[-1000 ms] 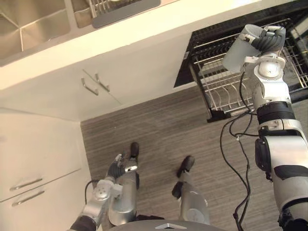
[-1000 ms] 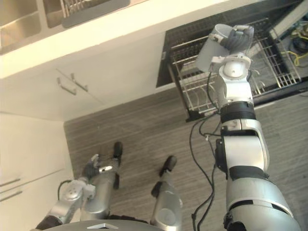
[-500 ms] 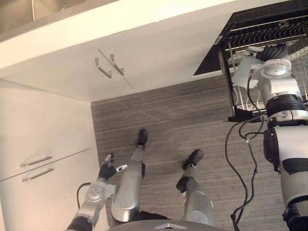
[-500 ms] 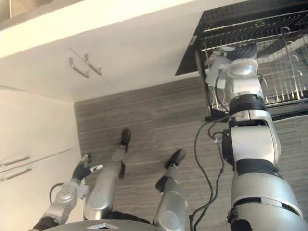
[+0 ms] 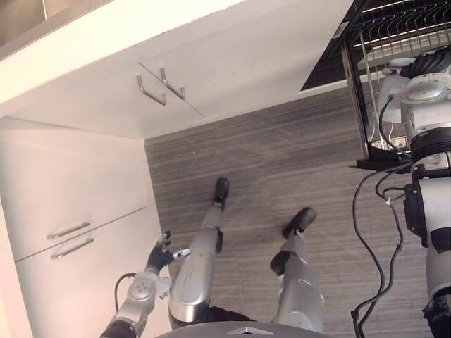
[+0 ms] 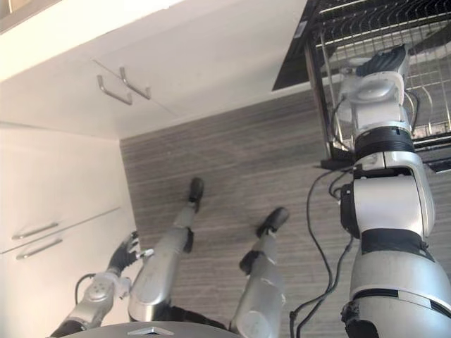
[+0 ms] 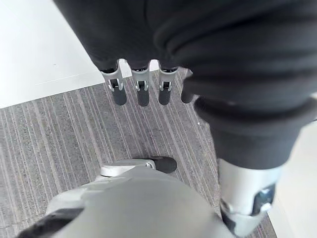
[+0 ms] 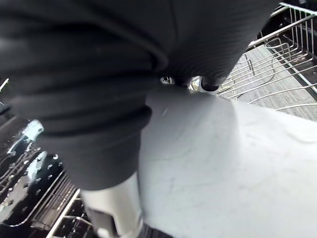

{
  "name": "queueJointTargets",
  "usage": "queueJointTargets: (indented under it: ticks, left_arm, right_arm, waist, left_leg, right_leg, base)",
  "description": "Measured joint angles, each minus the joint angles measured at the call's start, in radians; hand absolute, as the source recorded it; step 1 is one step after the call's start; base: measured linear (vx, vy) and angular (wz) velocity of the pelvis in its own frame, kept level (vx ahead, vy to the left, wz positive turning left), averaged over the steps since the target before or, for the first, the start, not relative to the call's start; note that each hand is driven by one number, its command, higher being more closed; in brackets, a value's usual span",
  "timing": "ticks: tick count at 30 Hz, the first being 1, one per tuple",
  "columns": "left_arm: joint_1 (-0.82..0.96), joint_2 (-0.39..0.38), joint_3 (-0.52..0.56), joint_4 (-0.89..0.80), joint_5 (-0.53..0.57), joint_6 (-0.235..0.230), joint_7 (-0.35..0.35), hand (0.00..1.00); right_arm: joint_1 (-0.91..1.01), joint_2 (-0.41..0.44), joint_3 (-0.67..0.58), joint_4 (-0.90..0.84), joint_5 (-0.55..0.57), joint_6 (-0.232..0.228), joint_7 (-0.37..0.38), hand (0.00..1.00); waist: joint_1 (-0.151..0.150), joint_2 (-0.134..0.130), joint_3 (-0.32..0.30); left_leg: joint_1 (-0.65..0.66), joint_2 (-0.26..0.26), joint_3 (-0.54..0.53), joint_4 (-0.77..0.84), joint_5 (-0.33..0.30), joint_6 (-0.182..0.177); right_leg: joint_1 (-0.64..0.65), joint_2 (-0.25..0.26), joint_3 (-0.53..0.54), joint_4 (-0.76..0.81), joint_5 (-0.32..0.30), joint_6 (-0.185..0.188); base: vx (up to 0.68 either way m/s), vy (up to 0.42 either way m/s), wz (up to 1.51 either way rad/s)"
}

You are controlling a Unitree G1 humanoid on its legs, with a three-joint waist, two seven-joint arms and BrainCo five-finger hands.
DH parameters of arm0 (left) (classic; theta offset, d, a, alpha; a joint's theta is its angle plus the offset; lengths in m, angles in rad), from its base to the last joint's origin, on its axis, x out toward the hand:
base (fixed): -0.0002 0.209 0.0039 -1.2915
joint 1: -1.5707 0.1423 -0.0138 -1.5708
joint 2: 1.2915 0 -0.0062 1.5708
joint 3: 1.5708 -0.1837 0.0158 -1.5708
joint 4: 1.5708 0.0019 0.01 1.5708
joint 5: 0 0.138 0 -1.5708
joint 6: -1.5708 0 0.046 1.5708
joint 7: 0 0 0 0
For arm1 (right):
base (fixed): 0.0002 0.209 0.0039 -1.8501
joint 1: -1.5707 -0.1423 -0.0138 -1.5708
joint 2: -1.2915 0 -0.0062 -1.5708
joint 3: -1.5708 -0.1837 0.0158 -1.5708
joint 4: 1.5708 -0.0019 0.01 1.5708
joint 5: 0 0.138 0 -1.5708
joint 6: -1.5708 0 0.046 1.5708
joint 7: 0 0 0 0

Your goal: Walk over to the sink, pick up the cup, carry it to the dishwasher, place the cup inside the dishwasher, then close the dishwasher door

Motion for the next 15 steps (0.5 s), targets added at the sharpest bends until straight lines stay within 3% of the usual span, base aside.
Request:
queueJointTargets:
  ticks: [2, 3, 11, 15]
  left_arm:
    - [0.000, 0.002, -0.008, 0.000, -0.003, -0.002, 0.000, 0.00]
    - [0.000, 0.003, -0.012, 0.000, -0.003, -0.003, -0.001, 0.00]
    - [0.000, 0.000, -0.046, 0.008, -0.008, -0.013, 0.001, 0.00]
    - [0.001, 0.000, -0.049, 0.009, -0.010, -0.024, 0.001, 0.00]
  right_arm:
    - [-0.008, -0.002, 0.017, 0.004, -0.003, 0.002, 0.003, 1.00]
    - [-0.014, -0.002, 0.033, 0.004, -0.022, 0.003, 0.009, 0.00]
    - [-0.039, -0.023, 0.070, 0.004, -0.036, -0.012, 0.071, 0.00]
    - [-0.040, -0.023, 0.074, 0.002, -0.030, -0.065, 0.061, 0.00]
  waist:
    - [0.005, 0.001, -0.001]
    - [0.007, 0.003, -0.002]
    - [0.028, 0.027, -0.018]
    - [0.034, 0.027, -0.018]
  left_leg:
    - [-0.001, -0.005, -0.002, 0.000, 0.000, 0.000]
    - [-0.001, -0.008, -0.005, 0.000, 0.000, 0.000]
    - [-0.018, -0.033, -0.035, 0.005, -0.008, 0.001]
    - [-0.018, -0.044, -0.042, 0.006, -0.008, 0.003]
  right_leg:
    - [-0.004, -0.005, 0.003, 0.000, 0.001, 0.002]
    - [-0.007, -0.009, 0.003, 0.000, 0.003, 0.005]
    - [-0.026, -0.037, 0.002, 0.017, 0.002, 0.016]
    - [-0.034, -0.054, 0.001, 0.043, -0.007, 0.020]
  base:
    - [0.01, 0.007, -0.05]
    - [0.00, 0.017, -0.04]
    - [-0.01, 0.026, 0.03]
    - [-0.01, 0.029, 0.05]
